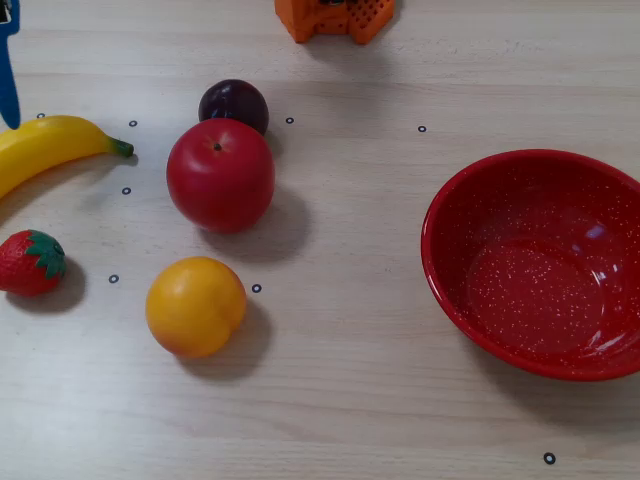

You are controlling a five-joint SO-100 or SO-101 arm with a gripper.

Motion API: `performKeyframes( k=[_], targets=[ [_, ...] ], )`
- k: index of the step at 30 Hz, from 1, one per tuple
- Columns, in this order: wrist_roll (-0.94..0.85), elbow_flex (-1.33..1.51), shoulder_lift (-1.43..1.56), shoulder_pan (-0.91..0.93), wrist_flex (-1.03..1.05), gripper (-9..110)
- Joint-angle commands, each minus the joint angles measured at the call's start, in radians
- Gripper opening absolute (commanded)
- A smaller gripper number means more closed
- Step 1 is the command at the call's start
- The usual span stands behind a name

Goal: Put the banana in the red bowl.

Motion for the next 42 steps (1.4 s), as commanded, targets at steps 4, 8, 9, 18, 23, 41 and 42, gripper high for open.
performKeyframes(
  k=[4, 8, 9, 18, 23, 41, 42],
  targets=[
    [0.095, -0.084, 0.008, 0.048, 0.023, 47],
    [0.149, -0.089, -0.031, 0.054, -0.018, 47],
    [0.158, -0.091, -0.041, 0.055, -0.031, 47],
    [0.189, -0.156, -0.150, 0.058, -0.167, 47],
    [0.207, -0.160, -0.186, 0.043, -0.206, 45],
    [0.221, -0.167, -0.242, 0.043, -0.190, 0],
    [0.216, -0.183, -0.241, 0.044, -0.160, 0]
  ],
)
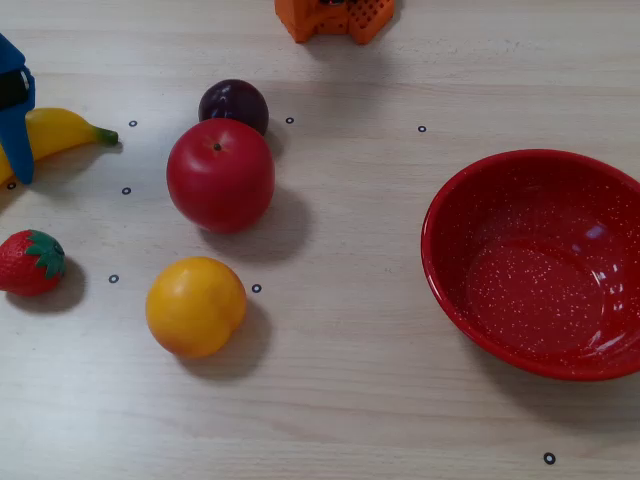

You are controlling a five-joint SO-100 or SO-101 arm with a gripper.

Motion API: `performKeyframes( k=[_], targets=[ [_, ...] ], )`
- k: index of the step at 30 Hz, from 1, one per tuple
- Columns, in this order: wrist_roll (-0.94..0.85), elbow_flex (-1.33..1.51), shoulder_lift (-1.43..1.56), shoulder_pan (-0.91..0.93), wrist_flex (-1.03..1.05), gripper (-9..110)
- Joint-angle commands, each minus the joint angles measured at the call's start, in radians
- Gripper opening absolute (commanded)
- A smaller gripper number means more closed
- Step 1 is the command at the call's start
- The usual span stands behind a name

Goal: Put the banana in the red bowl.

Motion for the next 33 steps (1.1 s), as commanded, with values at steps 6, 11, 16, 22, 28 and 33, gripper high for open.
performKeyframes(
  k=[6, 11, 16, 22, 28, 33],
  targets=[
    [-0.127, -0.215, 0.126, 0.035, 0.367, 0],
    [-0.247, -0.213, 0.282, 0.063, 0.532, 0],
    [-0.293, -0.183, 0.456, 0.071, 0.629, 0],
    [-0.394, -0.058, 0.724, 0.132, 0.630, 0],
    [-0.632, 0.080, 0.982, 0.370, 0.630, 0],
    [-0.877, 0.107, 1.089, 0.684, 0.630, 0]
  ],
)
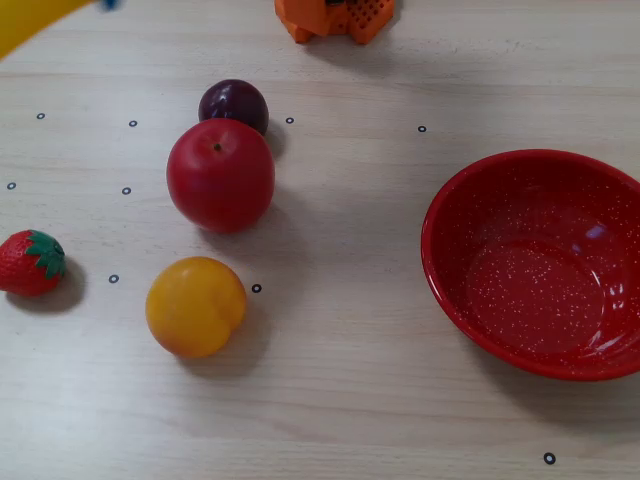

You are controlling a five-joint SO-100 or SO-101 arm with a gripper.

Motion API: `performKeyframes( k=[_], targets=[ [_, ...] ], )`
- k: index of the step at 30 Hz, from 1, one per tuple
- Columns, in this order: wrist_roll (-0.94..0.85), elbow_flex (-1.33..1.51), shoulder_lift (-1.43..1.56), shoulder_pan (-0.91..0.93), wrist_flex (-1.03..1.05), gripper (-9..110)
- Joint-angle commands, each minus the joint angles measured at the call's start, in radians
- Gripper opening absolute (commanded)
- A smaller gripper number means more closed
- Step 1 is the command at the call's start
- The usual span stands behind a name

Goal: Put the banana in the red bowl.

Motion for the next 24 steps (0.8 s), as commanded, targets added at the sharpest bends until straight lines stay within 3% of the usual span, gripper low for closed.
performKeyframes(
  k=[1, 12, 24],
  targets=[
    [-0.132, -0.037, 0.124, 0.172, 0.098, 0],
    [-0.557, -0.176, -0.077, 0.742, 0.098, 0],
    [-0.775, -0.353, -0.512, 0.959, 0.098, 0]
  ],
)
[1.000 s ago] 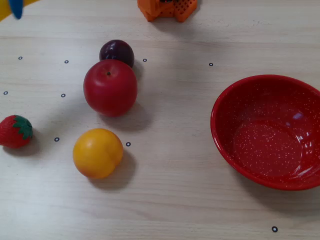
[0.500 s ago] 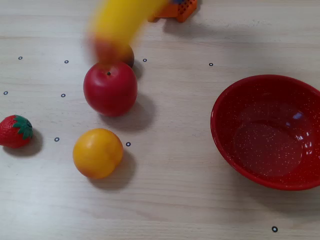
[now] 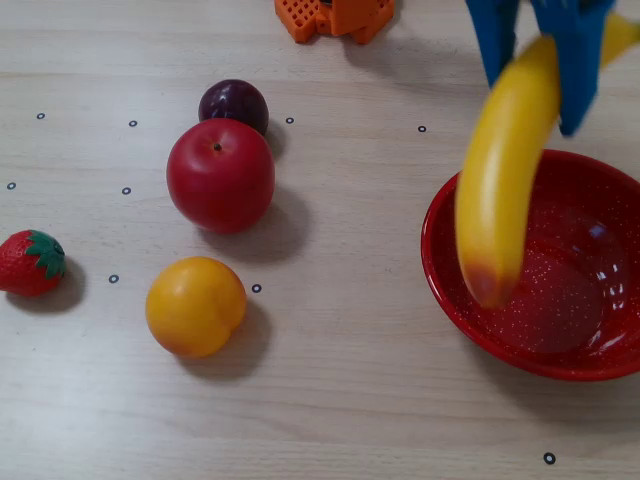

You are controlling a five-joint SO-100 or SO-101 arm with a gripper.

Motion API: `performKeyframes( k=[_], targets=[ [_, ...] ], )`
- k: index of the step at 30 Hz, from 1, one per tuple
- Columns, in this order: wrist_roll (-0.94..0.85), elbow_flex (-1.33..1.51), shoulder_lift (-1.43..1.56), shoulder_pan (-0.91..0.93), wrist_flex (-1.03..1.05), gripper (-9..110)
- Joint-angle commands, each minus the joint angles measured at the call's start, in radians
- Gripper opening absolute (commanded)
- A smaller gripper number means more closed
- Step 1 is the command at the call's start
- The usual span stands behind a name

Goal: Put the banana in the red bowl.

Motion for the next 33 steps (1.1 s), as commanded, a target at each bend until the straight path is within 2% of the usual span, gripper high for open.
performKeyframes(
  k=[1, 7, 12, 13, 14, 18, 23, 26, 27, 31, 33],
  targets=[
    [-0.037, -0.155, -0.017, 0.031, 0.098, 0],
    [-0.067, -0.245, -0.216, 0.034, 0.075, 0],
    [-0.063, -0.245, -0.267, 0.028, 0.049, 0],
    [-0.063, -0.245, -0.267, 0.025, 0.051, 6],
    [-0.072, -0.244, -0.265, 0.020, 0.052, 17],
    [-0.091, -0.244, -0.218, -0.002, 0.049, 43],
    [-0.072, -0.247, -0.086, -0.028, 0.075, 60],
    [-0.060, -0.247, 0.018, -0.048, 0.087, 60],
    [-0.054, -0.245, 0.057, -0.058, 0.092, 56],
    [-0.046, -0.221, 0.221, -0.103, 0.094, 13],
    [-0.057, -0.199, 0.296, -0.135, 0.097, 6]
  ],
)
